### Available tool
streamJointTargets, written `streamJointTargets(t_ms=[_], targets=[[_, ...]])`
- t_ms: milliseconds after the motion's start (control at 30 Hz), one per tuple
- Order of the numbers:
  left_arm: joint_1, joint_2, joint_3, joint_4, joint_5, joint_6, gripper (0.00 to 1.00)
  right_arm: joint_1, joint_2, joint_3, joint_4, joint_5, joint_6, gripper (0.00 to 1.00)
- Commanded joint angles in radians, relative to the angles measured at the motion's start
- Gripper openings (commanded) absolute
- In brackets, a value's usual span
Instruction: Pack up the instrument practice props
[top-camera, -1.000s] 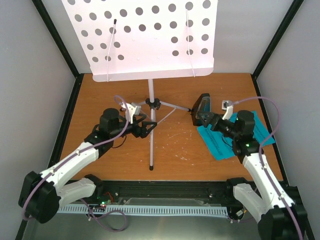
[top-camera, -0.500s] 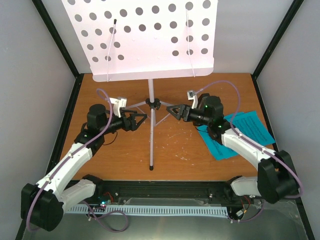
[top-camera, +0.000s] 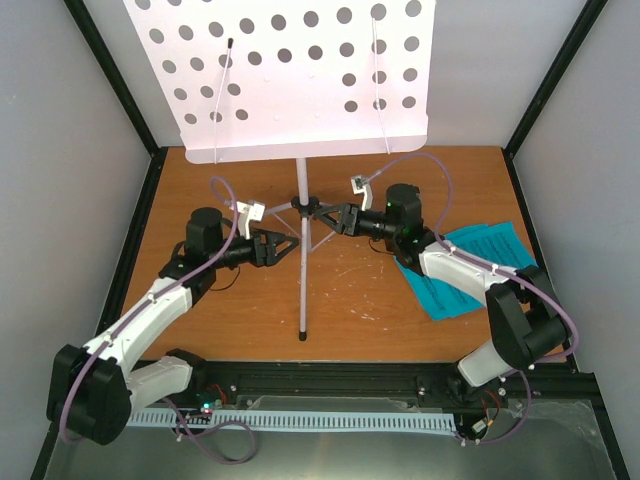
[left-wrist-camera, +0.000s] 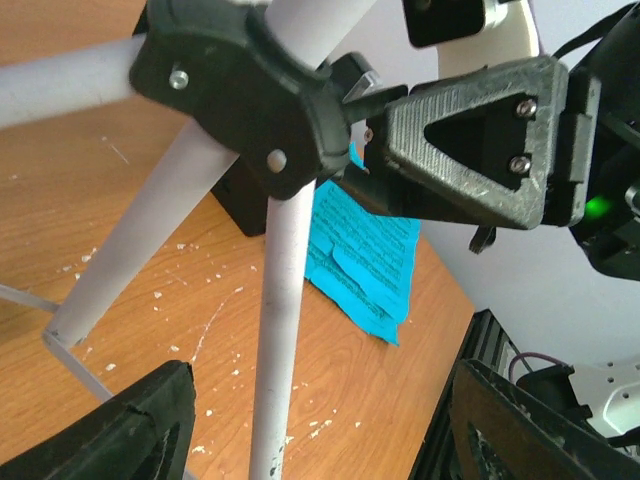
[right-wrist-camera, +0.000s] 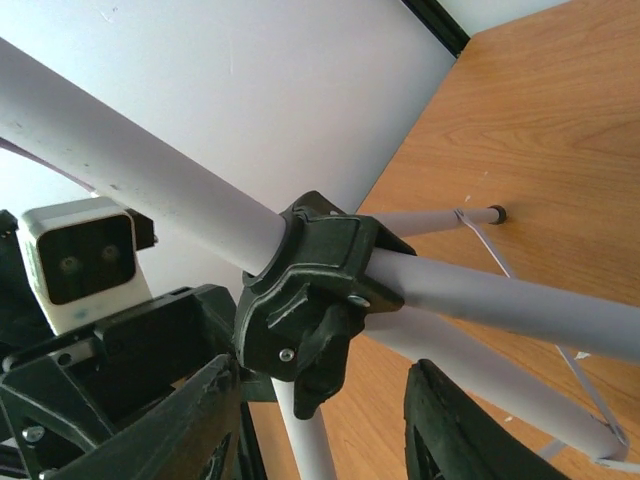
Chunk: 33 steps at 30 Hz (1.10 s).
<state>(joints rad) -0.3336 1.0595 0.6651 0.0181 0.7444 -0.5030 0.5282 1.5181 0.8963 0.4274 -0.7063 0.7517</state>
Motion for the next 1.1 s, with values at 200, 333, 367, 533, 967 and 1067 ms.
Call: streamJointTargets(t_ms=[200,333,367,533,967,1067], targets=[[0.000,0.082,-0.026,0.176,0.091,-0.079,0.66,0.013,0.034,0.036,0.061,-0.035,-0.067,0.29],[-0.013,0.127,-0.012,0.219,0.068,-0.092,0.62,0.016,0.042,0.033,0.077,-0.039,-0.088,0.24],[-0.020,0.138,-0.003,0.212,0.059,-0.084,0.61,0.016,0.045,0.033,0.078,-0.040,-0.092,0.23],[-0.044,0.169,0.021,0.185,0.031,-0.051,0.57,0.019,0.047,0.029,0.085,-0.047,-0.111,0.18],[-0.062,0.206,0.028,0.178,0.014,-0.042,0.47,0.023,0.022,0.024,0.029,-0.029,-0.251,0.04],[-0.064,0.220,0.030,0.179,0.013,-0.040,0.45,0.032,-0.002,0.033,-0.059,0.010,-0.391,0.03]])
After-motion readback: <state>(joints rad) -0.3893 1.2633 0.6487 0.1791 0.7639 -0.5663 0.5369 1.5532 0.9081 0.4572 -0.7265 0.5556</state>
